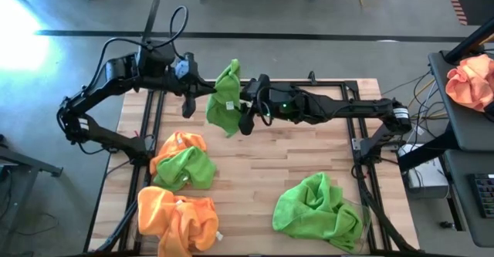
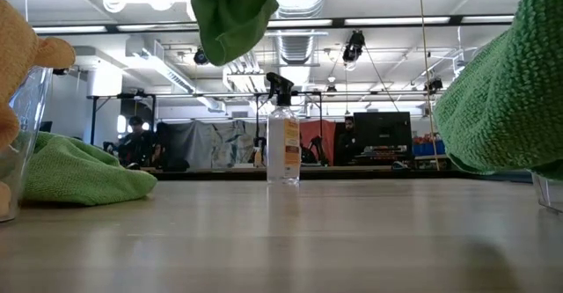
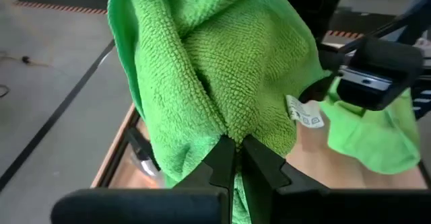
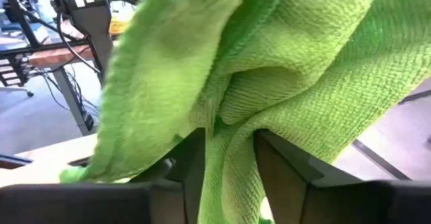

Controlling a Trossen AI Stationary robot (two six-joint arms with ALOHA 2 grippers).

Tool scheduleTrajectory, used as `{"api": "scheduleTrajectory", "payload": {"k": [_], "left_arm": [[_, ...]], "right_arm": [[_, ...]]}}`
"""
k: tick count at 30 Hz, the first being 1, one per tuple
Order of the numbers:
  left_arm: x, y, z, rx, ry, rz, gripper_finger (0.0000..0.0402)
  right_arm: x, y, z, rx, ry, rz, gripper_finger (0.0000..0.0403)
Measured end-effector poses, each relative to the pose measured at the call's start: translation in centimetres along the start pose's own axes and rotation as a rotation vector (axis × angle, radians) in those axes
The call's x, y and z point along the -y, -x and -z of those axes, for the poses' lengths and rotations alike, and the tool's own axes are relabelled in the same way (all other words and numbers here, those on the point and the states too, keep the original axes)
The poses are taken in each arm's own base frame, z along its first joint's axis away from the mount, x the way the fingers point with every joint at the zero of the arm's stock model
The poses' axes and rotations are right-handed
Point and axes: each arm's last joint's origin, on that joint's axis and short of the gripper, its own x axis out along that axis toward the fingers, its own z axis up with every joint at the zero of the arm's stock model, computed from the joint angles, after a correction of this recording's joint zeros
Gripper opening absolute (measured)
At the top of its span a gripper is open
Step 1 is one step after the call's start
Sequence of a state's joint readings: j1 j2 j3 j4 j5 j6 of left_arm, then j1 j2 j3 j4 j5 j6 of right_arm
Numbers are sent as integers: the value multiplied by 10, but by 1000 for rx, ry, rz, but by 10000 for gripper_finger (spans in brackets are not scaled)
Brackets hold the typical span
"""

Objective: Sort microfiber towel by color & place in baskets
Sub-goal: Put the green microfiber cloth into the right transparent bin

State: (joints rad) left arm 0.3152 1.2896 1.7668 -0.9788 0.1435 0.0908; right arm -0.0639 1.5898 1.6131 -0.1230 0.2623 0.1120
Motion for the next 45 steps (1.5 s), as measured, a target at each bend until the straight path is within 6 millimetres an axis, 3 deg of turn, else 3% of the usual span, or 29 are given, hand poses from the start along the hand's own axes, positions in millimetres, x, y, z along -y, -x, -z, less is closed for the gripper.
{"api": "scheduleTrajectory", "payload": {"k": [11, 14, 19, 33, 45], "left_arm": [[0, 0, -1, 12, 4, -8, 1], [2, 0, -6, 61, 28, 72, 1], [8, 8, -13, 128, 38, 241, 1], [11, 22, -20, 164, 20, 254, 1], [19, 25, -29, 259, -18, 422, 1]], "right_arm": [[0, 0, 0, 1, 0, 0, 192], [0, 0, 0, 0, 9, 0, 201], [0, 0, 0, -6, 18, 0, 205], [0, 0, 4, -40, 30, 2, 206], [0, 0, 4, -44, 28, 0, 206]]}}
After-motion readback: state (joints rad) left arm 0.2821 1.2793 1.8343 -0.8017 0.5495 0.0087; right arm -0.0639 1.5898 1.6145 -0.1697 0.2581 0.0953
